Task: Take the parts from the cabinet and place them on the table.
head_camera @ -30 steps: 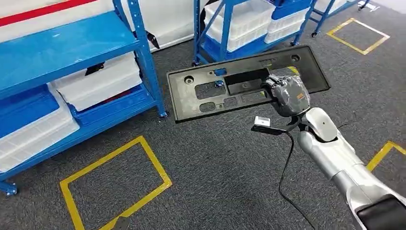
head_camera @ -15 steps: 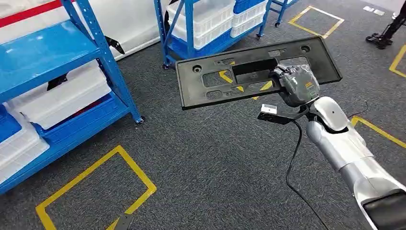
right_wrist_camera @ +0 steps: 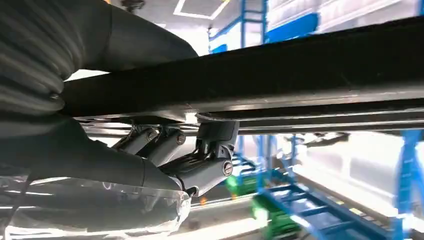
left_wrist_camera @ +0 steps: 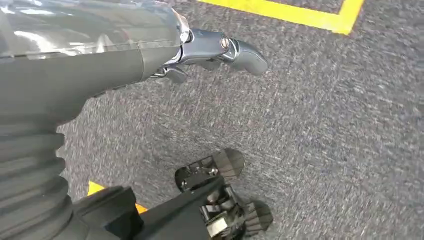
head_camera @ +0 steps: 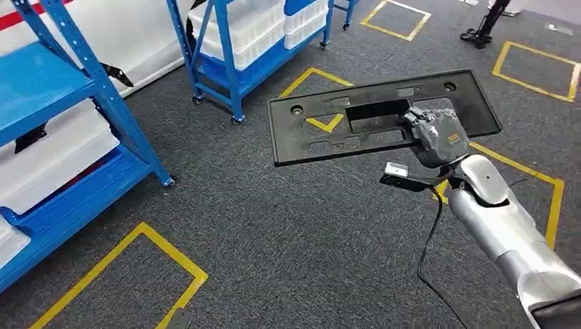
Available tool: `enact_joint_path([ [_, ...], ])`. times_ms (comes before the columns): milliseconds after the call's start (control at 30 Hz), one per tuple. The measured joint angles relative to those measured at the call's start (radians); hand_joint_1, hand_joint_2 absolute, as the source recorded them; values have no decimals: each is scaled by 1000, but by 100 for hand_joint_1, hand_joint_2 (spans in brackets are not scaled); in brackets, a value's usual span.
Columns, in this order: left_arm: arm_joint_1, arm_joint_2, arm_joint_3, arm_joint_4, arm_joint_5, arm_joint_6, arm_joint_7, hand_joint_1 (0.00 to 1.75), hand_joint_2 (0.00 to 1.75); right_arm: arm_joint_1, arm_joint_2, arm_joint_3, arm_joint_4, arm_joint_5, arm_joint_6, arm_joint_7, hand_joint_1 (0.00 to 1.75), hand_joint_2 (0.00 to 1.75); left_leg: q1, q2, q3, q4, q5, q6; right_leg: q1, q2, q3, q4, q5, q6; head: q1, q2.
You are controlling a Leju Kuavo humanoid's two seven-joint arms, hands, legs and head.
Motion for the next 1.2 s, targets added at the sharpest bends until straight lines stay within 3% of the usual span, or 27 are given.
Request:
enact_joint_path([
  [33,3,-1,-1,0,-3,-1,-3,0,175,11,-5,-7,-12,-1,-2,0,175,175,0,9,2,1,-2,-5,1,17,-3,-3,4,-11,0,0],
  [133,10,-5,-6,0,-13,-4,-5,0,175,70,-37,-28,-57,-5,-5,6,175,175,0,38,12,-3,-7,-22,3,53,-5,-10,9,-28,0,0],
  [167,10,-5,-7,0,-16,-6,-6,0,175,99,-51,-41,-81,-7,-5,6,175,175,7,0,6,11,-22,-29,-6,59,-1,-14,12,-35,0,0],
  [200,12,-5,-7,0,-21,-7,-9,0,175,120,-64,-59,-103,-13,-6,6,175,175,8,-49,-10,52,-55,-29,-6,69,-3,-15,13,-43,0,0],
  [233,17,-5,-7,0,-21,-9,-8,0,175,139,-68,-71,-119,-17,-7,6,175,175,10,-71,-39,123,-98,-29,-5,78,-5,-15,15,-48,0,0],
  [300,28,-5,-7,0,-22,-11,-9,0,175,185,-79,-95,-151,-21,-12,6,175,175,9,-89,-108,284,-167,-29,-1,106,-9,-14,17,-52,0,0],
  [333,33,-5,-7,0,-23,-13,-10,0,175,208,-84,-101,-162,-21,-12,6,175,175,9,-89,-128,327,-172,-28,2,122,-10,-13,17,-53,0,0],
  [367,35,-5,-7,0,-23,-14,-10,0,175,224,-90,-106,-168,-21,-12,5,175,175,9,-89,-122,313,-151,-26,2,138,-11,-11,18,-53,0,0],
  [433,34,-5,-7,0,-23,-19,-12,0,175,249,-100,-117,-190,-20,-13,3,175,175,9,-102,-50,163,-64,-15,4,171,-11,-8,18,-52,0,0],
  [467,34,-3,-7,0,-24,-21,-13,0,175,257,-102,-124,-199,-20,-13,3,175,175,8,-136,-5,68,-20,-7,4,186,-11,-6,19,-51,0,0],
  [500,34,0,-7,0,-24,-22,-14,0,175,259,-102,-127,-203,-20,-13,3,175,175,10,-189,12,26,-27,0,4,197,-15,-4,21,-47,0,0],
  [567,33,0,-8,0,-30,-24,-18,0,175,261,-99,-129,-206,-13,-14,3,175,175,10,-174,15,5,-27,-2,-6,228,-28,-5,31,-31,0,0],
  [633,28,-1,-8,0,-32,-24,-19,0,175,274,-98,-135,-206,-2,-20,7,175,175,6,-150,23,-4,-18,10,-8,259,-32,-16,42,-11,0,0],
  [667,25,-2,-8,0,-34,-25,-19,0,175,279,-97,-137,-206,6,-24,8,175,175,15,-132,30,-24,-4,15,-13,248,-34,-10,40,-11,0,0],
  [700,24,-2,-8,0,-36,-25,-20,0,175,281,-92,-137,-205,12,-34,12,175,175,12,-123,34,-36,2,20,-2,175,-46,12,21,-10,0,0],
  [733,23,-2,-9,-1,-40,-27,-20,0,175,276,-85,-139,-205,19,-40,18,175,175,9,-108,34,-39,5,23,-1,130,-76,69,-19,-7,0,0],
  [800,25,-2,-11,-1,-41,-29,-18,0,175,277,-62,-139,-205,26,-44,23,175,175,5,-78,32,-38,5,23,-8,99,-144,221,-86,1,0,0],
  [833,26,-2,-12,-1,-40,-29,-19,0,175,277,-54,-139,-201,30,-42,22,175,175,5,-64,31,-38,4,22,-13,95,-164,266,-95,6,0,0],
  [867,25,-2,-12,-1,-36,-27,-21,0,175,273,-46,-136,-196,37,-40,16,175,175,5,-51,31,-37,2,20,-17,93,-160,262,-82,9,0,0],
  [900,24,-2,-12,-1,-32,-27,-25,0,175,266,-39,-134,-192,39,-39,15,175,175,6,-38,31,-35,0,17,-21,88,-135,218,-54,12,0,0],
  [933,23,-2,-12,-1,-32,-26,-30,0,175,255,-33,-132,-186,39,-39,14,175,175,7,-24,32,-31,-4,12,-25,77,-84,132,-13,15,0,0],
  [967,22,-2,-12,-1,-31,-24,-34,0,175,242,-29,-132,-181,38,-39,12,175,175,7,-12,32,-25,-10,6,-27,45,-29,39,23,19,0,0],
  [1000,22,3,-12,-1,-31,-23,-35,0,175,230,-26,-130,-175,37,-39,10,175,175,1,-4,32,-20,-16,-2,-15,-12,-12,0,2,12,0,0],
  [1067,21,3,-12,-1,-31,-23,-35,0,175,223,-19,-124,-168,38,-43,10,175,175,-4,12,33,-15,-23,-15,-9,11,-15,1,9,-14,0,0],
  [1133,22,4,-12,-1,-31,-21,-32,0,175,222,-13,-121,-159,58,-45,19,175,175,-1,37,39,-19,-26,-27,-2,33,-21,1,9,-27,0,0],
  [1167,21,4,-12,-1,-30,-18,-32,0,175,215,-9,-116,-153,75,-44,21,175,175,3,41,35,-15,-36,-36,-11,49,-18,-6,14,-39,-1,0],
  [1200,20,4,-12,-1,-27,-16,-33,0,175,206,1,-110,-147,86,-44,25,175,175,9,-19,30,13,-56,-40,-8,59,-17,-7,14,-45,-1,0],
])
